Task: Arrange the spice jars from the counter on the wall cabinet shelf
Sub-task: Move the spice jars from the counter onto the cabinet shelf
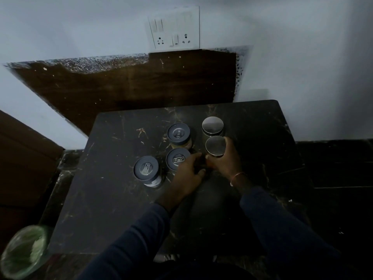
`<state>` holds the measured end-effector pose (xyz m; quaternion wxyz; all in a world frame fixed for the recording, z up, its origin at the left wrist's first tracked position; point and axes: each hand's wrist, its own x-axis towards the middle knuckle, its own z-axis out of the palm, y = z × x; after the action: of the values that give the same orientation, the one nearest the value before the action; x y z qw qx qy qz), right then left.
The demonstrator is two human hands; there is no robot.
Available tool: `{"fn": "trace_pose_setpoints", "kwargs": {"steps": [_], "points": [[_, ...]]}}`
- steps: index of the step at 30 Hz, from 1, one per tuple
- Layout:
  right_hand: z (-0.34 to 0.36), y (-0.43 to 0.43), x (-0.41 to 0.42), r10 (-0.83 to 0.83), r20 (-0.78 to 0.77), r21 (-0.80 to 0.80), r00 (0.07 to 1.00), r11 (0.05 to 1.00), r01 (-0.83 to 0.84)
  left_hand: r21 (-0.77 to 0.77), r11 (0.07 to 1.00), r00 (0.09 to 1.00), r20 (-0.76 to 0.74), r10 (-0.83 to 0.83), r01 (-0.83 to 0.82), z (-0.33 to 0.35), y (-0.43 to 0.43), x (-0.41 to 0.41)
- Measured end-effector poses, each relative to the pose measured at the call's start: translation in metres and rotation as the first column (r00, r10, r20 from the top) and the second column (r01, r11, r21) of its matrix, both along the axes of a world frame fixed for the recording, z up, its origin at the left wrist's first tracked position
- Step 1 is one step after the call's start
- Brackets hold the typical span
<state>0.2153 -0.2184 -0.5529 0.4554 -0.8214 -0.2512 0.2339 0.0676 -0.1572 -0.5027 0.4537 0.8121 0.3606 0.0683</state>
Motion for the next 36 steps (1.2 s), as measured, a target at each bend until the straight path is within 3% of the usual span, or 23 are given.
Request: {"fn": "trace_pose_setpoints", "kwargs": {"steps": [4, 7, 14, 20, 24, 28, 33, 36], "points": [[0.023, -0.009, -0.006, -0.031, -0.089, 0.024, 0.996, 0.999, 0.034, -0.069, 0.997, 0.998, 0.051, -0.023, 0.027, 0.005, 0.008, -0.004], [0.049, -0.014, -0.003, 0.071, -0.185, 0.12, 0.98, 0.992, -0.049, -0.172, 0.985, 0.99, 0.14, 0.014, 0.011, 0.012, 0.013, -0.012], [0.087, -0.004, -0.015, 0.217, -0.159, 0.184, 0.963, 0.965, -0.187, -0.325, 0.945, 0.972, 0.215, 0.095, -0.02, 0.019, 0.024, -0.031], [0.079, -0.005, -0.025, 0.231, -0.15, 0.052, 0.961, 0.973, -0.226, -0.278, 0.96, 0.993, 0.111, 0.033, -0.001, 0.009, 0.032, -0.044], [0.065, -0.015, -0.02, 0.186, -0.049, -0.08, 0.981, 0.978, -0.19, -0.141, 0.989, 0.999, 0.009, 0.039, -0.037, 0.002, 0.032, -0.048], [0.038, -0.022, -0.019, 0.123, -0.013, -0.155, 0.992, 0.98, -0.124, -0.04, 0.999, 0.999, 0.008, 0.035, -0.035, 0.001, 0.032, -0.048], [0.014, -0.028, -0.016, -0.002, -0.014, -0.135, 1.0, 0.991, 0.0, 0.001, 1.0, 1.0, -0.005, -0.005, 0.005, 0.001, 0.036, -0.049], [0.01, -0.026, -0.012, 0.011, -0.016, -0.121, 1.0, 0.993, -0.013, 0.036, 0.999, 0.999, 0.027, 0.038, -0.039, 0.002, 0.037, -0.049]]}}
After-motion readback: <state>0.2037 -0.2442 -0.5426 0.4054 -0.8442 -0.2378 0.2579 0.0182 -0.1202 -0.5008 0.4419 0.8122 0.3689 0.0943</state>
